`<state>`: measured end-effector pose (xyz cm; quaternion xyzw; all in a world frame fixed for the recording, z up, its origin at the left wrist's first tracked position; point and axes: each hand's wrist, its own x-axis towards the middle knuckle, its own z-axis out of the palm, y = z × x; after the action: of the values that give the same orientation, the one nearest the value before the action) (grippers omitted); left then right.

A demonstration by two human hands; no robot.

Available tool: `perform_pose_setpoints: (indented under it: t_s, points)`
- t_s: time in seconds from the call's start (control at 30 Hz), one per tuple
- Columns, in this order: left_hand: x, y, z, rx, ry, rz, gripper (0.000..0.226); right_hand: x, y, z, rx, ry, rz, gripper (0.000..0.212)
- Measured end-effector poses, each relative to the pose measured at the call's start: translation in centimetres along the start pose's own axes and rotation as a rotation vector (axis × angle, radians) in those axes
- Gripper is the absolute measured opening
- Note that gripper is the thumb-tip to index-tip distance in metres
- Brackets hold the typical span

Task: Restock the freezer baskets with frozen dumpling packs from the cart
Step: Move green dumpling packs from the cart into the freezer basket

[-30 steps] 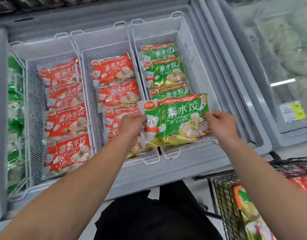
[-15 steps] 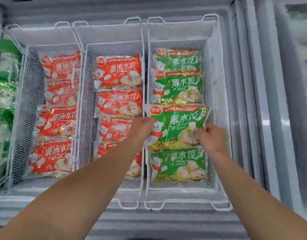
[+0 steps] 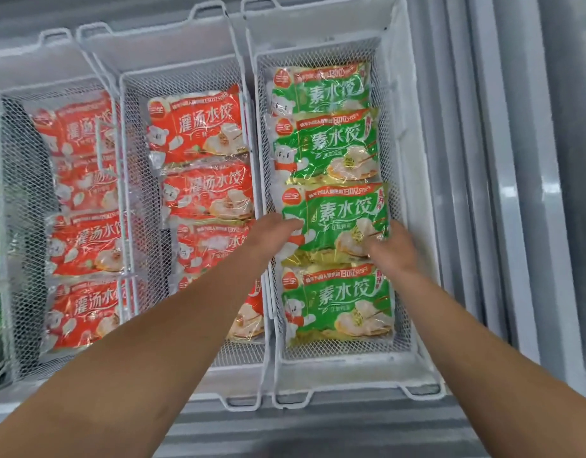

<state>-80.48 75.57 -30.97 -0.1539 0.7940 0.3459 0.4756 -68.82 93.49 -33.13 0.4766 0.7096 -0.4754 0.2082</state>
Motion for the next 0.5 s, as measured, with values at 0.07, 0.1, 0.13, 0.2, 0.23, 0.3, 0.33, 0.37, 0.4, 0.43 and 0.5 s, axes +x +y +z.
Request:
perform_pose_setpoints:
  t_s: [0.07,0.1,0.13,0.2,0.23,0.3,0.33,0.37,0.4,0.43,0.5]
  points:
    - [-0.6,-0.3,-0.5,0.057,-0.001,0.033,0.039,-1.0,-0.1,0.0,-0.032,0.006,-0.012,0.029]
    - [-1.2,-0.5,-0.7,0.065,-0.009,0.056,0.024,-1.6,-0.2,0.1,-0.032,0.014,-0.015,0.043]
    - [-1.9,-0.7,-1.0,0.068,-0.018,0.08,0.011,-2.2,-0.2,0.1,-0.04,0.019,-0.016,0.056]
    - [-3.3,-1.4,-1.4,0.062,-0.025,0.139,0.017,-3.7,-0.4,0.2,-0.044,0.006,-0.04,0.066]
    - [-4.2,-2.0,-1.6,0.057,-0.019,0.175,0.012,-4.7,-0.3,0.4,-0.048,0.008,-0.062,0.066]
    - [-5.4,-3.1,-1.8,0.065,-0.018,0.247,0.01,-6.6,-0.1,0.7,-0.072,0.015,-0.107,0.063]
    - [-6.2,-3.9,-2.0,0.076,-0.02,0.284,0.019,-7.9,0.0,0.9,-0.086,0.028,-0.135,0.061]
    - [-7.0,-4.6,-2.1,0.089,-0.017,0.31,0.026,-9.1,0.3,1.2,-0.095,0.043,-0.16,0.06]
    - [-7.9,-5.4,-2.2,0.106,-0.012,0.34,0.03,-10.4,0.8,1.5,-0.097,0.066,-0.186,0.057]
    - [-9.0,-6.3,-2.3,0.115,-0.024,0.377,0.033,-11.9,1.4,1.9,-0.084,0.094,-0.203,0.054]
    - [-10.9,-7.8,-2.4,0.132,-0.044,0.443,0.035,-14.7,2.4,2.4,-0.06,0.149,-0.206,0.049]
